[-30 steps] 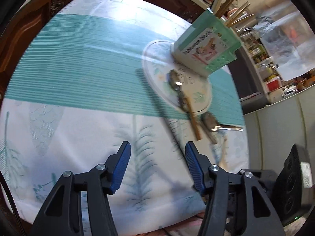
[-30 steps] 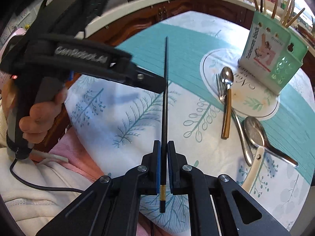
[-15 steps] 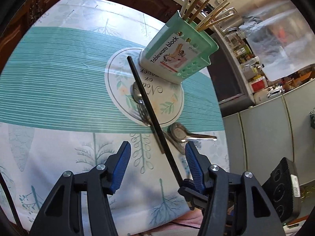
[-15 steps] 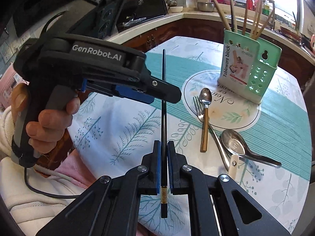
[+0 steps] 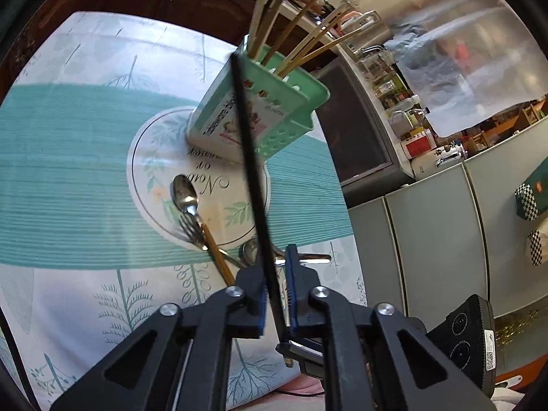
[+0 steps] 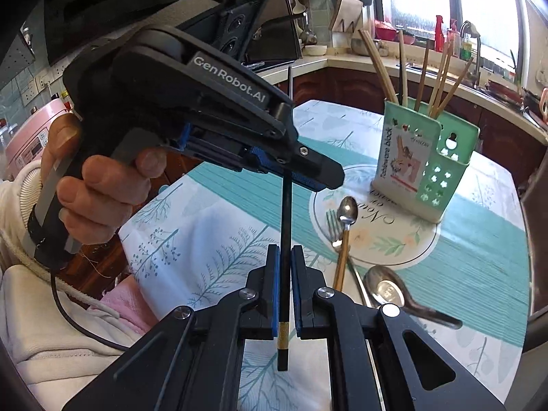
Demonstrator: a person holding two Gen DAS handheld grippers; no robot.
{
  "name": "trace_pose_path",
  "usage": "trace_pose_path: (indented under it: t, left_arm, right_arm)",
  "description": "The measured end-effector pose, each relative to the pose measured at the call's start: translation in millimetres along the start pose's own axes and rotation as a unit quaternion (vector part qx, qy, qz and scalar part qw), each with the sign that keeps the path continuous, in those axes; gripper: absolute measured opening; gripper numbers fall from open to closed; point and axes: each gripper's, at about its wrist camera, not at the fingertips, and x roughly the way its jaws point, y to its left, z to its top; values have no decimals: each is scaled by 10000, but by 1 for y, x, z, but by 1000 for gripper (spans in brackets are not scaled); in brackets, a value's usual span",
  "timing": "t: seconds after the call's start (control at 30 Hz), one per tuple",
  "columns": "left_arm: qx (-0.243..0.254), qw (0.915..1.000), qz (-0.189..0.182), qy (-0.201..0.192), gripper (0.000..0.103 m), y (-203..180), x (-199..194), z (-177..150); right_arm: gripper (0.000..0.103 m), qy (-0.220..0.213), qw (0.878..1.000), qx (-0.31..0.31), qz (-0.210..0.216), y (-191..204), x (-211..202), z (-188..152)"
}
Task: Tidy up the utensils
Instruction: 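Lift the black chopstick with the right gripper toward the green holder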
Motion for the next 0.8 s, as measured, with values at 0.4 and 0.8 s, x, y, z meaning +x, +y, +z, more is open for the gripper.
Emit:
trace_pose_path:
  t: [0.4,0.8]
  left_arm:
    - [679,9938,723,-498,3,-48,-14,27]
    - [1753,9560,1706,-1622,3,-138,-49,106]
  right_arm:
    - [6,-479,9981,336,-181,-27,-14,24]
    - [28,-1029,9745,1925,-526,-127,-41,75]
